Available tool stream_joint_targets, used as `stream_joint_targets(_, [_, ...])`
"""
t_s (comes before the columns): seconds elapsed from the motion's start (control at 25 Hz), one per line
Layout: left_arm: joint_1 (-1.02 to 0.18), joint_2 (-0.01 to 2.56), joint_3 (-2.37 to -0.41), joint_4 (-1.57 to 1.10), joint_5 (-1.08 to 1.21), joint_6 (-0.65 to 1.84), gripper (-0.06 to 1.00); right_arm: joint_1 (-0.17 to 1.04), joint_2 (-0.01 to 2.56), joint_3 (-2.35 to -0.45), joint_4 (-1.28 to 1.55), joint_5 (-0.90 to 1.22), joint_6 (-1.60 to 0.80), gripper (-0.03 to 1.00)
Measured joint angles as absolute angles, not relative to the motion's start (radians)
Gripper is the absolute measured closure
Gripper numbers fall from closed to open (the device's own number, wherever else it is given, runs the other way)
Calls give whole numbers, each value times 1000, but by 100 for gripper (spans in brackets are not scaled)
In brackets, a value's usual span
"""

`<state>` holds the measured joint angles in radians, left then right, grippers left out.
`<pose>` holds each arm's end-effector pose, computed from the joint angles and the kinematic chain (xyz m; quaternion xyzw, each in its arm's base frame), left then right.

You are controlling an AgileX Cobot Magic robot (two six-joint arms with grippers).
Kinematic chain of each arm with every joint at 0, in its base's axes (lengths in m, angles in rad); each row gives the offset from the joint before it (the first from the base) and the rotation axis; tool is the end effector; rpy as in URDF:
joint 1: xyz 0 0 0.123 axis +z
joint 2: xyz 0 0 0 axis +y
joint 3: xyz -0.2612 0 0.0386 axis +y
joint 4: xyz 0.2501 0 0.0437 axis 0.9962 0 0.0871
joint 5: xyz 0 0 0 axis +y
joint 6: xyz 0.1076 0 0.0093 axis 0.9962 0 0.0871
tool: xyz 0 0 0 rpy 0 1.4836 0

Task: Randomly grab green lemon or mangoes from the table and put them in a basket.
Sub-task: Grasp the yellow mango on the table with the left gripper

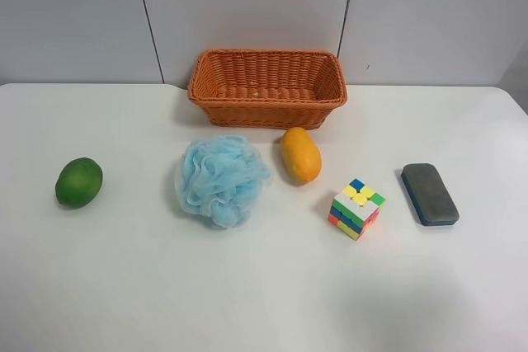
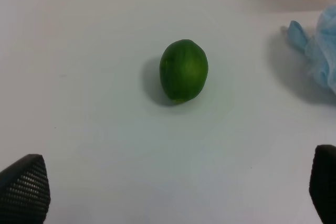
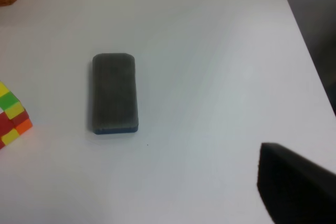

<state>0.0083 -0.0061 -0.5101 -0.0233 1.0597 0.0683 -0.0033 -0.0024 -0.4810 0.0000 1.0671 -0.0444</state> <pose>0.0314 -0.0019 0.2738 0.0260 0.8483 0.0086 0.5289 0.0347 -0.0001 0.2644 -0.0177 0.8590 -0.0122 0.5115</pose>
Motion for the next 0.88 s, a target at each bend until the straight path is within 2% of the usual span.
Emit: stream_joint_targets(0.88, [8, -6, -510, -23, 1060, 65, -5, -3, -2, -481, 0, 1067, -44, -2])
